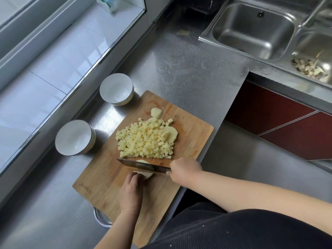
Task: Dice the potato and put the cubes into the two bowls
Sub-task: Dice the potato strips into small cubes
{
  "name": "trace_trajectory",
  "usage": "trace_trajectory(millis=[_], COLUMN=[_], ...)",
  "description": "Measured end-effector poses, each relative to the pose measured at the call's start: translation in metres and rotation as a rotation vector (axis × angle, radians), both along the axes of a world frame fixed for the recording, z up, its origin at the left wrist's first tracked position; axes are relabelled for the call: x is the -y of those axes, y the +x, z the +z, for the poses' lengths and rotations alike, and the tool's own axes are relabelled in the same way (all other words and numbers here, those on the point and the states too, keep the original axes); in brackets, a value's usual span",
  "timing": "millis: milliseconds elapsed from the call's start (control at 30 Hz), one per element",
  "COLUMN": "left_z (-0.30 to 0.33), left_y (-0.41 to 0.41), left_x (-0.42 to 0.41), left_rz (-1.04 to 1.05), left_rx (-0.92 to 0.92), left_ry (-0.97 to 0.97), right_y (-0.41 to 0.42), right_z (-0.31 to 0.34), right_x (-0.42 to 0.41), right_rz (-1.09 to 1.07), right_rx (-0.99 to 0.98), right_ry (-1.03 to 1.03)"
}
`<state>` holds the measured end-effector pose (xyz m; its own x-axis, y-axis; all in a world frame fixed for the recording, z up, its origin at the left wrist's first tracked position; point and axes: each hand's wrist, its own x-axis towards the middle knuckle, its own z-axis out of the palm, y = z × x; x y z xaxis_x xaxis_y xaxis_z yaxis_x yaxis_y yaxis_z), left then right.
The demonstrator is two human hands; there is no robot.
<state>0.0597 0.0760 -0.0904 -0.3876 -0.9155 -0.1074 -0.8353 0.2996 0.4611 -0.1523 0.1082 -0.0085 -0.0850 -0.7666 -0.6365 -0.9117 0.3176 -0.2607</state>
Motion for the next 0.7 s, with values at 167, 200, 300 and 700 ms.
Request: trace_trajectory(millis=[167, 200, 300, 700], left_z=[0.0, -0.001, 0.0, -0.007], left_y=[0.001, 0.0, 0.0, 0.001], left_x=[-0.004, -0.005, -0.005, -0.004], left_rz=[-0.017, -0.016, -0.008, -0.022], left_rx=[0.031, 0.036, 0.051, 0.064], left_ry=[-0.009, -0.009, -0.003, -0.03], right_y=[0.002, 0.003, 0.009, 0.02], right_z=[0.009, 0.01, 0.012, 0.011], right_x=[-0.002, -0.003, -0.006, 0.001], right_rz=[0.032, 0.046, 0.081, 0.078], right_rx=[-0.011, -0.01, -0.011, -0.045], right_ry=[-0.063, -0.067, -0.058, 0.069])
